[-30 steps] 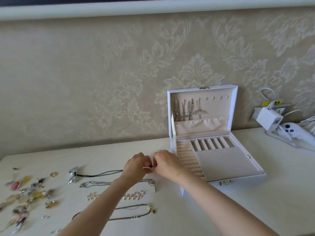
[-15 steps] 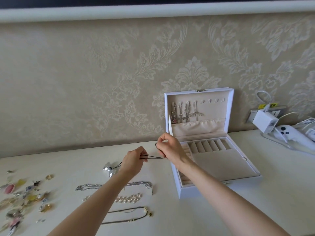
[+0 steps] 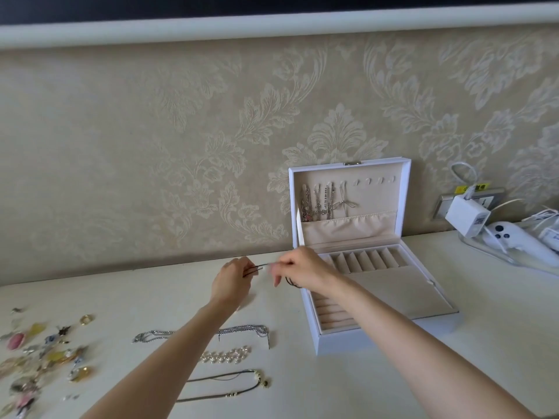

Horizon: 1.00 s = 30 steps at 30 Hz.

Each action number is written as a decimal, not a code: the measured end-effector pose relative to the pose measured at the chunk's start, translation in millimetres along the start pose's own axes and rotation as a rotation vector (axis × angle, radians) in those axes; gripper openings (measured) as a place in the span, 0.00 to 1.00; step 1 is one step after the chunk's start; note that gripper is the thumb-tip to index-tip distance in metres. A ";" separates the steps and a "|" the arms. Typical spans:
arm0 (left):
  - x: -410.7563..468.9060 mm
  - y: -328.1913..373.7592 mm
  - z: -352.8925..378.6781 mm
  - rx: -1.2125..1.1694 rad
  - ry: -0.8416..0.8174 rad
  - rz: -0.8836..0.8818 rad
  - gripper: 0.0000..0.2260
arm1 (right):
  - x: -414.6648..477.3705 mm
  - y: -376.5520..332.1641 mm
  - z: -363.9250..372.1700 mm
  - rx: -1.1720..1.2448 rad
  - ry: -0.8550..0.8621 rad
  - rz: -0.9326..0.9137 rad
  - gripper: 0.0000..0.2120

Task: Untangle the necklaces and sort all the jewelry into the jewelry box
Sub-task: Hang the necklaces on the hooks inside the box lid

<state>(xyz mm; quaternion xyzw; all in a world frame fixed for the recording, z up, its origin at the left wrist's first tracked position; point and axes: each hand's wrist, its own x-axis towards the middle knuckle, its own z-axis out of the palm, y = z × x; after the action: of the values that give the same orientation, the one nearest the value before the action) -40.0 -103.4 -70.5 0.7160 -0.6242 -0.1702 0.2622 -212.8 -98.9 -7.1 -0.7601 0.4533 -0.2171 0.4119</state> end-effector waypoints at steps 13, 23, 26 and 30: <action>-24.9 24.1 2.7 -0.354 -0.078 0.187 0.11 | 1.8 18.5 -36.8 0.710 0.387 -0.020 0.16; -6.7 116.5 3.0 -0.708 -0.167 0.205 0.12 | -0.6 31.2 -71.2 0.574 0.616 0.093 0.19; 6.7 133.8 17.5 -0.705 -0.197 0.166 0.14 | 1.6 42.6 -78.0 0.310 0.602 0.185 0.18; 17.8 147.5 41.5 -0.653 -0.210 0.076 0.15 | -5.8 54.4 -87.9 -0.119 0.463 0.358 0.16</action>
<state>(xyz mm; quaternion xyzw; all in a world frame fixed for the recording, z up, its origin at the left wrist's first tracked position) -179.5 -139.9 -15.8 0.5490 -0.5866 -0.4240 0.4180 -305.3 -145.2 -1.8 -0.6213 0.6739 -0.2816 0.2839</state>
